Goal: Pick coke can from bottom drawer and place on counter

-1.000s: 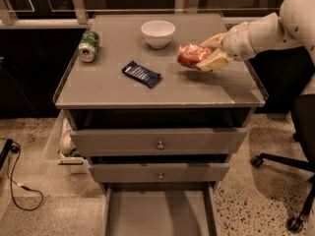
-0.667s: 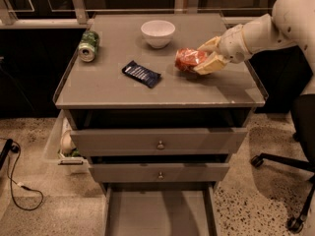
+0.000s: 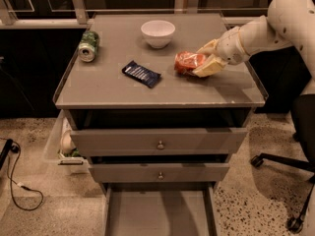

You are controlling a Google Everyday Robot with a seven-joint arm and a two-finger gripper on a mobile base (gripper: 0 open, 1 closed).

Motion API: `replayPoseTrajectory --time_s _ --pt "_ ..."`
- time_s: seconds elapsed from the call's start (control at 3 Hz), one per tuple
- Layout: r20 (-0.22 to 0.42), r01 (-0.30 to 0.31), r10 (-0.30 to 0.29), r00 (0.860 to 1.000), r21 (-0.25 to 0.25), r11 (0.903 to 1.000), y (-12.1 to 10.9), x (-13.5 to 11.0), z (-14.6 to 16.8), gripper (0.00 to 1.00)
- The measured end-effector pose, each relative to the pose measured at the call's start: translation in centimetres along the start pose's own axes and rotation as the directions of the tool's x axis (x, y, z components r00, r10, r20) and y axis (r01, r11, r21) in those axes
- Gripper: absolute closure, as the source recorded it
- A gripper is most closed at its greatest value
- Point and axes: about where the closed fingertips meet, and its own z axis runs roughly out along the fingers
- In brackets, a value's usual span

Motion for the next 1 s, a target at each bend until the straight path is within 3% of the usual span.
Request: replayPoseTrajectory --time_s 1.0 --pt "0.0 0.0 0.0 1.0 0.0 1.0 0.0 0.0 0.01 0.12"
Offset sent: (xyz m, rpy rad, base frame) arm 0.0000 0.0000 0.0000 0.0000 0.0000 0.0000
